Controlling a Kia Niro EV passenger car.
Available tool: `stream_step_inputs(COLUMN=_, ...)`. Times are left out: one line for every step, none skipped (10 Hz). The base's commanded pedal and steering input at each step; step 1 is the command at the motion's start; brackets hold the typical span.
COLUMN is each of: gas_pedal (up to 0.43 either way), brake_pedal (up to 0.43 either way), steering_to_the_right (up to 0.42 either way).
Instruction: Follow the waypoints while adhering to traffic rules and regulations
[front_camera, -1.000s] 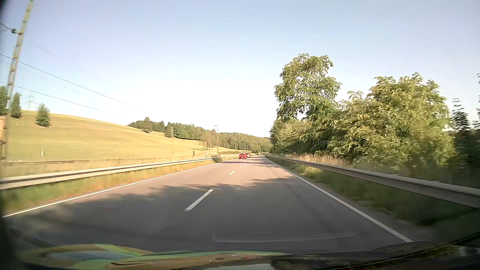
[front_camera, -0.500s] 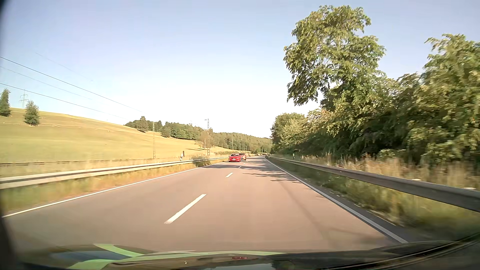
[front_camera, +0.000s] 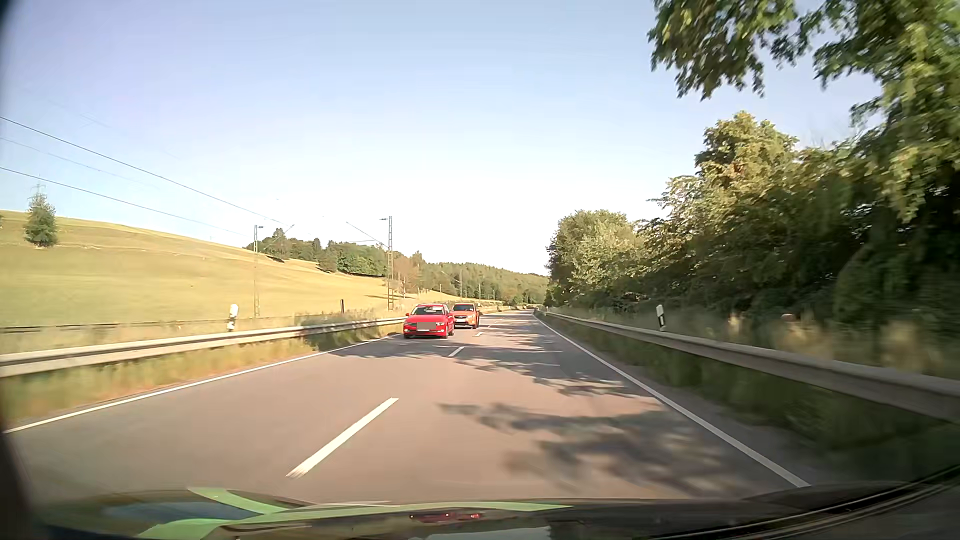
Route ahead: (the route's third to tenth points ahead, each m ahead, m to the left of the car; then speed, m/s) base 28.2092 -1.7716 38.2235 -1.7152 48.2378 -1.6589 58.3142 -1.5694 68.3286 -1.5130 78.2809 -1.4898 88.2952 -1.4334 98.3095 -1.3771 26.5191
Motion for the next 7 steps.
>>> stream_step_inputs(gas_pedal=0.248, brake_pedal=0.0, steering_to_the_right=-0.004)
stream_step_inputs(gas_pedal=0.26, brake_pedal=0.0, steering_to_the_right=-0.004)
stream_step_inputs(gas_pedal=0.268, brake_pedal=0.0, steering_to_the_right=-0.004)
stream_step_inputs(gas_pedal=0.268, brake_pedal=0.0, steering_to_the_right=-0.004)
stream_step_inputs(gas_pedal=0.268, brake_pedal=0.0, steering_to_the_right=-0.004)
stream_step_inputs(gas_pedal=0.28, brake_pedal=0.0, steering_to_the_right=-0.004)
stream_step_inputs(gas_pedal=0.287, brake_pedal=0.0, steering_to_the_right=-0.004)
